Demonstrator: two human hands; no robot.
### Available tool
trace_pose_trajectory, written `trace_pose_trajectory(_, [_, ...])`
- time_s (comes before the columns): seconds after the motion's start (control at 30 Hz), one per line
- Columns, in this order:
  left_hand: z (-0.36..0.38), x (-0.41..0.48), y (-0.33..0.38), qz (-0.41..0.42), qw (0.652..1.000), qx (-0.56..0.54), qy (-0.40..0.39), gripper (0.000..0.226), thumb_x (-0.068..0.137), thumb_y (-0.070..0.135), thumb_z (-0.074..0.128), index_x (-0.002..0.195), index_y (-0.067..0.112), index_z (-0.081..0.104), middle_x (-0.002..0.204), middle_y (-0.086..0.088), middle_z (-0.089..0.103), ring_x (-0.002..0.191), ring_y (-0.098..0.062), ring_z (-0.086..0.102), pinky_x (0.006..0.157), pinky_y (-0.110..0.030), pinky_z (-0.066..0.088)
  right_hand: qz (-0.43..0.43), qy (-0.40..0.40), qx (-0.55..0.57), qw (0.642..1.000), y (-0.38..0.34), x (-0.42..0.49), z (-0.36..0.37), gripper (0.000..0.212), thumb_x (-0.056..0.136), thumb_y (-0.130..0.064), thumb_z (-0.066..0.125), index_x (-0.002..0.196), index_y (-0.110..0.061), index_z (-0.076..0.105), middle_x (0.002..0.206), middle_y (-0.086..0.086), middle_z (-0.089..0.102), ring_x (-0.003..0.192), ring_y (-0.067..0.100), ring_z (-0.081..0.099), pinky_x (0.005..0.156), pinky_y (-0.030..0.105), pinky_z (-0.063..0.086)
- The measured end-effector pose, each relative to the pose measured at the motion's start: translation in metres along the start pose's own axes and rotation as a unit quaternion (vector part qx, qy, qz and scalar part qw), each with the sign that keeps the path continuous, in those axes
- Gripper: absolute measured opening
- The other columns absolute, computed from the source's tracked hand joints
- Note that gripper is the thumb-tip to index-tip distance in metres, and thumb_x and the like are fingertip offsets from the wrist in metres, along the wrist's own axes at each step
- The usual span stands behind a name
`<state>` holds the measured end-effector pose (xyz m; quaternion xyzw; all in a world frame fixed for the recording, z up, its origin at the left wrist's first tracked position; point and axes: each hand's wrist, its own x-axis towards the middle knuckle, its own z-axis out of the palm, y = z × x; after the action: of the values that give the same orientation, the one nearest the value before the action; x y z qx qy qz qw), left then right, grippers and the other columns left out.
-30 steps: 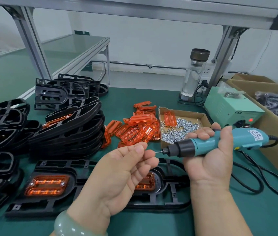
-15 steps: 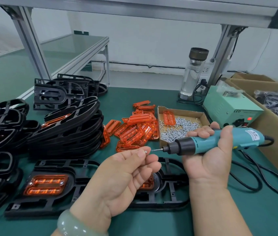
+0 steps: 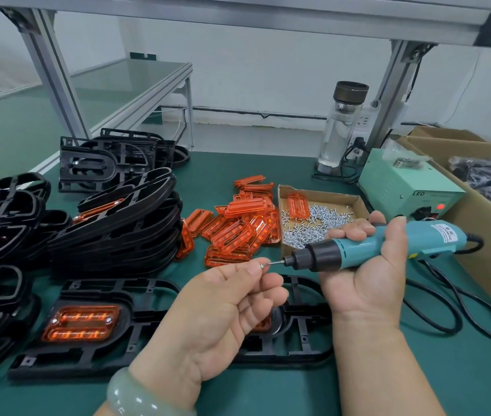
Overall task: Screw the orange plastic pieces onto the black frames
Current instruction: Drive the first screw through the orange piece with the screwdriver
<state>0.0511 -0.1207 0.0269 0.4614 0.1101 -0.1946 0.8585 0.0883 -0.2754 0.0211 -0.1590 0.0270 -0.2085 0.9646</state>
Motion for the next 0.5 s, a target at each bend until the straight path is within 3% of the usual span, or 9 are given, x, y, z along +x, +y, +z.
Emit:
trace_pose_trajectory(0.1, [0.0006, -0.0010, -0.0006, 0.012, 1.000, 0.015, 0.003, 0.022, 0.073, 0.017, 0.063, 0.090, 0.003, 0.066, 0.073, -0.013, 0.071, 0.059, -0.016, 0.069, 0.044, -0.017, 0.051, 0.000, -0.001, 0.001, 1.000, 0.0011, 0.0004, 0.0003, 0.018, 0.082, -0.039, 0.059, 0.086, -0.023, 0.051, 0.064, -0.011, 0.044, 0.050, 0.002, 0.047, 0.058, 0.017, 0.047])
trace_pose_trajectory(0.5, [0.0009, 0.0015, -0.0012, 0.092, 0.985, 0.138, 0.039, 0.014, 0.090, 0.016, 0.059, 0.083, 0.009, 0.069, 0.071, -0.008, 0.072, 0.061, -0.014, 0.069, 0.048, -0.017, 0.050, -0.004, -0.015, -0.016, 1.000, 0.0027, -0.0007, 0.0006, 0.016, 0.085, -0.037, 0.058, 0.088, -0.023, 0.051, 0.066, -0.010, 0.044, 0.051, 0.003, 0.047, 0.058, 0.019, 0.047])
